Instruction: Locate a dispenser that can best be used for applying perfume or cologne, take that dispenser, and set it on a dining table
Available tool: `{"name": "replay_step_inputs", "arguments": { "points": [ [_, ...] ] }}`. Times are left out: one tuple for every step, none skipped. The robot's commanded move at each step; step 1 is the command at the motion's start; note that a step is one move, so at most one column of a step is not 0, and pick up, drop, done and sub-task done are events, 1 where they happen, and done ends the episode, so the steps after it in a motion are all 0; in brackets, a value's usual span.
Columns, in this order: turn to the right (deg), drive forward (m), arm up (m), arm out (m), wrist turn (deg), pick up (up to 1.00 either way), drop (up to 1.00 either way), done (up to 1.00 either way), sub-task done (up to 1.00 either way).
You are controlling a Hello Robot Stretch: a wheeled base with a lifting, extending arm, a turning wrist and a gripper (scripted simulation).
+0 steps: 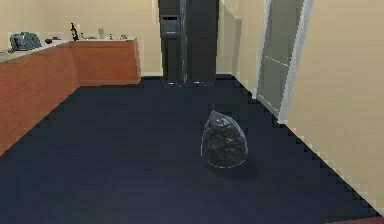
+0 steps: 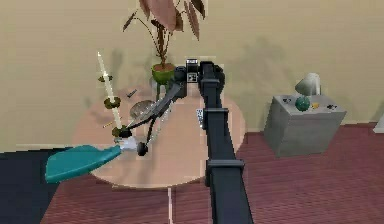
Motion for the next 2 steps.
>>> {"name": "replay_step_inputs", "arguments": {
  "points": [
    [0.0,0.00,0.00,0.00,45.0,0.00,0.00,0.00,0.00],
    [0.0,0.00,0.00,0.00,45.0,0.00,0.00,0.00,0.00]
  ]
}}
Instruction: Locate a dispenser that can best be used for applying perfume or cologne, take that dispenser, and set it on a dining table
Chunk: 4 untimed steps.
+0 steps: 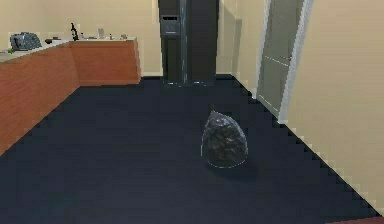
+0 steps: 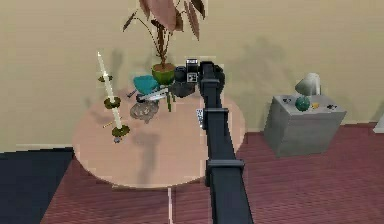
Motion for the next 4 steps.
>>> {"name": "replay_step_inputs", "arguments": {
  "points": [
    [0.0,0.00,0.00,0.00,12.0,0.00,0.00,0.00,0.00],
    [0.0,0.00,-0.30,0.00,0.0,0.00,0.00,0.00,0.00],
    [0.0,0.00,0.00,0.00,0.0,0.00,1.00,0.00,0.00],
    [0.0,0.00,0.10,0.00,0.0,0.00,0.00,0.00,0.00]
  ]
}}
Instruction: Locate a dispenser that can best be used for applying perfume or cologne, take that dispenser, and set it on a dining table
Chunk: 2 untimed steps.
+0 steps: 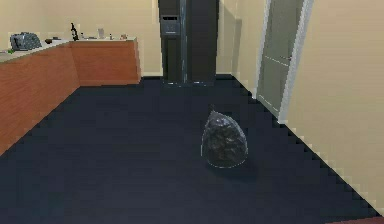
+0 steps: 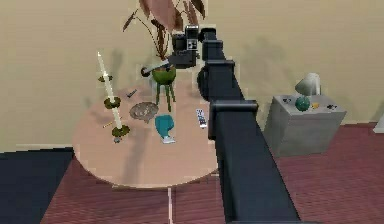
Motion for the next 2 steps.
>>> {"name": "replay_step_inputs", "arguments": {
  "points": [
    [0.0,0.00,0.00,-0.08,0.0,0.00,0.00,0.00,0.00],
    [0.0,0.00,0.00,0.00,0.0,0.00,0.00,1.00,0.00]
  ]
}}
